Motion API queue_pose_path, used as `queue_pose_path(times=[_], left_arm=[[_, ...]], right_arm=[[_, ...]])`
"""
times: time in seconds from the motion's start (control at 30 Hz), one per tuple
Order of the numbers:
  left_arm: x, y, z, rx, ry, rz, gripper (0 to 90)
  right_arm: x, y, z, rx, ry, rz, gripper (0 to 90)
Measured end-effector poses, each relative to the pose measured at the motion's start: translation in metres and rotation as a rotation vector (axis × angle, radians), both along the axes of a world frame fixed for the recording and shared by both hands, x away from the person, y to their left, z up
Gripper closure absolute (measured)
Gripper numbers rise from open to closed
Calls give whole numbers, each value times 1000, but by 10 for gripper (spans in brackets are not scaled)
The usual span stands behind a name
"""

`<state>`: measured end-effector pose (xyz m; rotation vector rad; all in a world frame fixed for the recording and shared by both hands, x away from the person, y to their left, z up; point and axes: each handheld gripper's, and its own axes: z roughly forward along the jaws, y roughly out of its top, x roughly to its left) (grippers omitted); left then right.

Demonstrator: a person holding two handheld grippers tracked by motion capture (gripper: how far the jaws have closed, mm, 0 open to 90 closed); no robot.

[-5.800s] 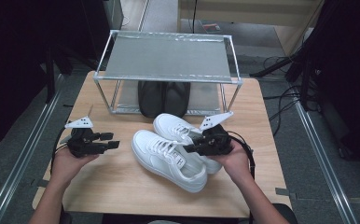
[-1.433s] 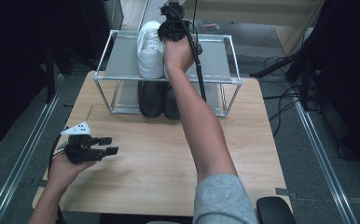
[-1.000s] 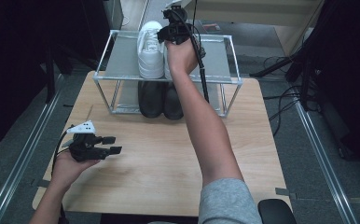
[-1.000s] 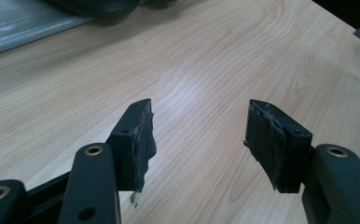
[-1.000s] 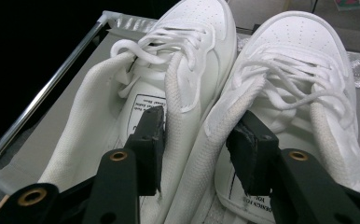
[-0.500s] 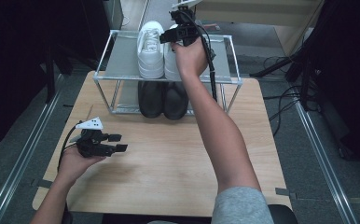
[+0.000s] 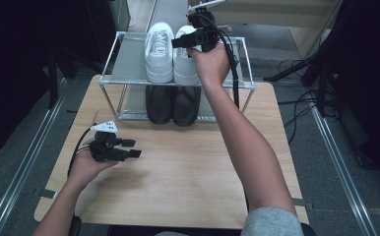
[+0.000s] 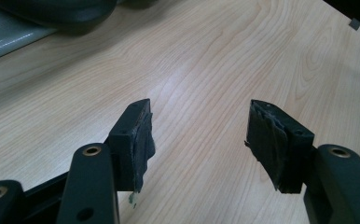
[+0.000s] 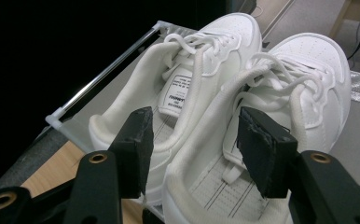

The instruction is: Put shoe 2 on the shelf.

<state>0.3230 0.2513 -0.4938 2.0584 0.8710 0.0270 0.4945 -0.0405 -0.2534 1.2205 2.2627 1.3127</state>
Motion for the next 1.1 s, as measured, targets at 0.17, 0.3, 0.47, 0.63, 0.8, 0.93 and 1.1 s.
queue_pose_path(times=[0.17,0.3,0.47,0.63,0.8,0.93,1.1], left_arm=[[4,-4,0,-8,-7,-8,409],[8,-5,0,-11,-5,-15,409],[12,-8,0,-8,5,-21,407],[15,-11,1,-13,16,-21,398],[16,-12,0,-10,23,-13,393],[15,-12,0,-12,24,-14,390],[15,-12,1,-12,23,-10,387]], right_arm=[[-10,-8,2,13,6,32,470],[-18,-14,-1,24,15,79,450],[-29,-20,-5,9,-6,119,445],[-39,-28,-5,14,-13,132,440],[-49,-38,-10,33,-24,159,432],[-55,-45,-20,37,-38,176,430],[-65,-49,-32,1,-66,208,431]])
